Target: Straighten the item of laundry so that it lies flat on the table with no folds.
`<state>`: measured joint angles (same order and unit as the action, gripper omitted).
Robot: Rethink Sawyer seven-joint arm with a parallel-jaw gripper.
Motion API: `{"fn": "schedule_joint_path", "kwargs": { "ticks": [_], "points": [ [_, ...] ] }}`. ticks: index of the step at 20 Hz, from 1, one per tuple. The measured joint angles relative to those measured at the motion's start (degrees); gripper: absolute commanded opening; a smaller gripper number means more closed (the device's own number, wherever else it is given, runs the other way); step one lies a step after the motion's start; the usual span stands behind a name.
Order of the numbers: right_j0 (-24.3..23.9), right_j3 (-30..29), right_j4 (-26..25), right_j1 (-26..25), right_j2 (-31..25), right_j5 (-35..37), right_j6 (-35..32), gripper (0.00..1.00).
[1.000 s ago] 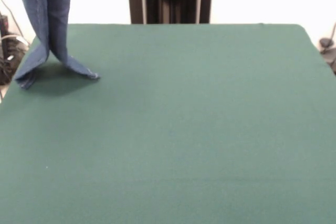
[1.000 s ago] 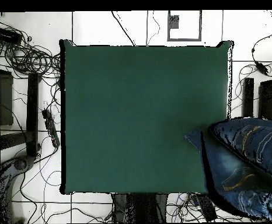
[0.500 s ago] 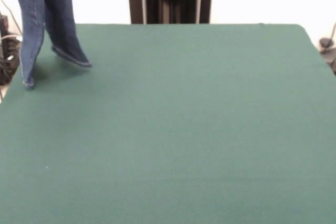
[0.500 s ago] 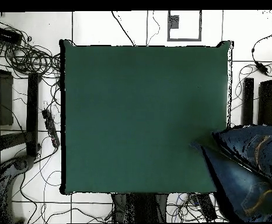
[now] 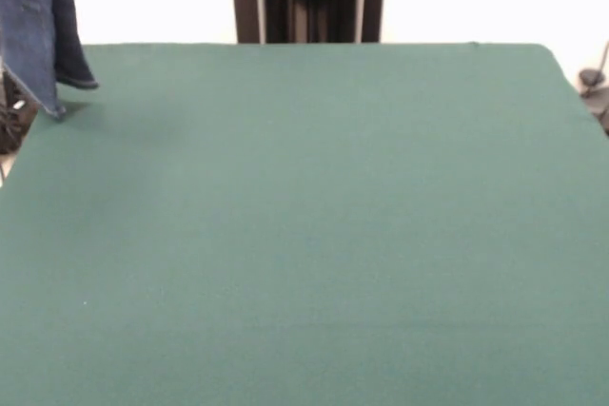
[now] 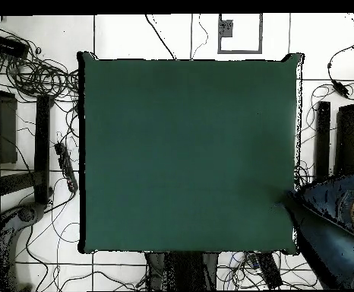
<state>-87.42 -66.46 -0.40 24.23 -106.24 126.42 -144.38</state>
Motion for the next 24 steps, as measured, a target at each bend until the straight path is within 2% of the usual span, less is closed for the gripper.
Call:
{"fn": "schedule_joint_path", "kwargs": {
  "ticks": [4, 6, 14, 18, 24],
  "points": [
    [1.6, 3.9, -0.5, -0.1, 0.6, 3.6, 0.0, 0.0],
    [3.0, 7.8, -1.9, -0.3, 1.3, 6.7, 0.0, 0.0],
    [5.5, 16.1, -6.0, -2.1, 1.7, 13.2, 2.1, 0.0],
    [7.2, 22.2, -10.5, -4.4, 1.8, 18.9, 7.3, 0.0],
    [9.1, 28.2, -13.5, -6.6, 1.9, 26.0, 13.9, 0.0]
  ]
}}
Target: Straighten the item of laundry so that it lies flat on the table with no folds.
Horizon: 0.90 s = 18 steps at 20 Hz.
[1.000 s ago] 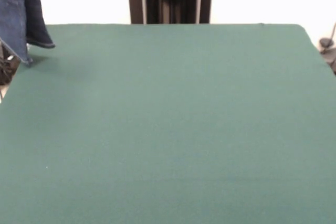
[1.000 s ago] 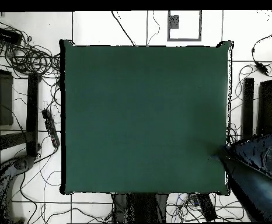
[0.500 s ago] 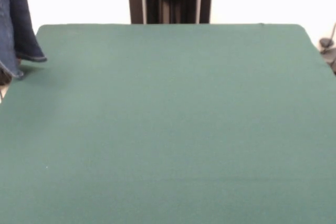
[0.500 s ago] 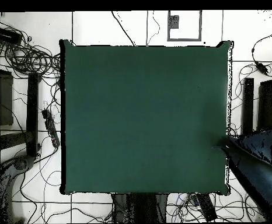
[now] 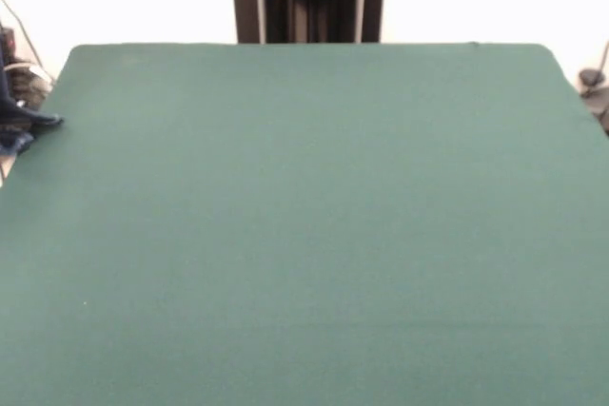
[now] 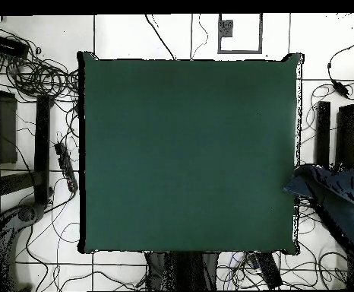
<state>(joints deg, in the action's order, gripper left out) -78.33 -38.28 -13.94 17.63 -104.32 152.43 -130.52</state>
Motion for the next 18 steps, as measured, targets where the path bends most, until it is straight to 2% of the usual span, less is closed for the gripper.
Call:
{"fn": "schedule_joint_path", "kwargs": {
  "ticks": [4, 8, 18],
  "points": [
    [1.1, 3.5, -1.8, -1.8, 0.0, 4.4, 3.9, 0.0],
    [1.2, 5.9, -5.7, -3.5, 0.0, 8.0, 7.4, 0.0],
    [1.1, 8.9, -12.1, -4.6, 0.0, 12.1, 11.5, 0.0]
  ]
}}
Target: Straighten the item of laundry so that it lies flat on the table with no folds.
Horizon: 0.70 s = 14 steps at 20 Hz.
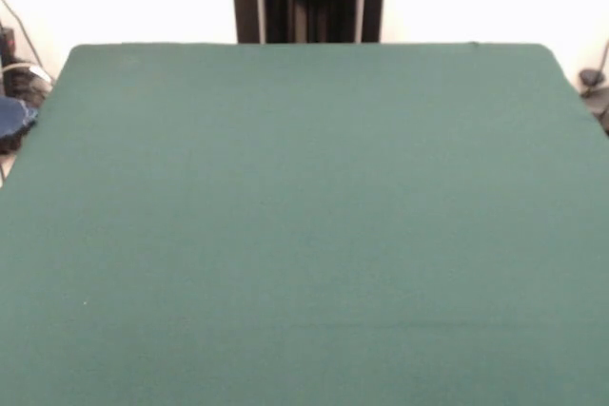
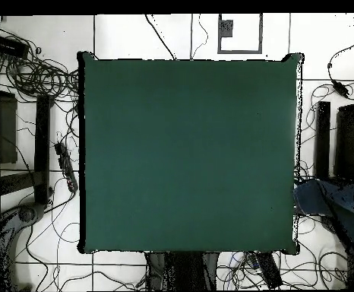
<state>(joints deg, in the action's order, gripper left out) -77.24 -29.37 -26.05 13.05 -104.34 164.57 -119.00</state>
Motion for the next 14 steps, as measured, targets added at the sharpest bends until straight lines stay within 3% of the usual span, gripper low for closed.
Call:
{"fn": "schedule_joint_path", "kwargs": {
  "ticks": [14],
  "points": [
    [0.0, 1.0, -3.3, 1.1, 0.0, 0.6, 0.8, 0.0]
  ]
}}
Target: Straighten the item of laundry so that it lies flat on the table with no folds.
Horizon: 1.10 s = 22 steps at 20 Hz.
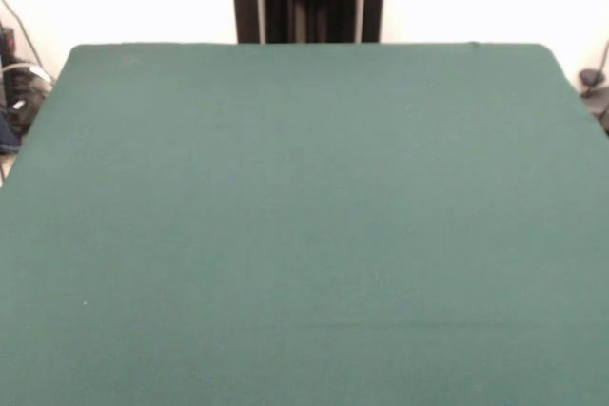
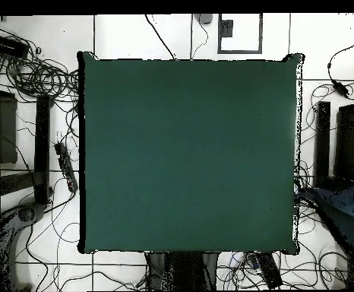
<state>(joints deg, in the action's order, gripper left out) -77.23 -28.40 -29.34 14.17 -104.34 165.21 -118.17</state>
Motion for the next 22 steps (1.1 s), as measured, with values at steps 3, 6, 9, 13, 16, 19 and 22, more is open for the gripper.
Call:
{"fn": "schedule_joint_path", "kwargs": {
  "ticks": [3, 6, 9, 13, 16, 19, 22],
  "points": [
    [0.1, 0.7, -0.4, 0.3, 0.0, 0.0, 0.4, 0.0],
    [0.1, 1.1, 0.0, 0.6, 0.0, 0.0, 0.9, 0.0],
    [-0.1, 0.9, 1.0, 0.6, 0.0, -0.7, 0.9, 0.0],
    [-2.0, -2.6, 3.4, 0.5, 0.0, -6.3, 0.9, 0.0],
    [-5.3, -8.7, 5.3, 0.4, 0.0, -14.9, 0.9, 0.0],
    [-7.6, -12.9, 6.0, 0.3, 0.1, -20.5, 0.9, 0.0],
    [-10.2, -17.3, 6.8, 0.4, 0.1, -26.1, 0.9, 0.0]
  ]
}}
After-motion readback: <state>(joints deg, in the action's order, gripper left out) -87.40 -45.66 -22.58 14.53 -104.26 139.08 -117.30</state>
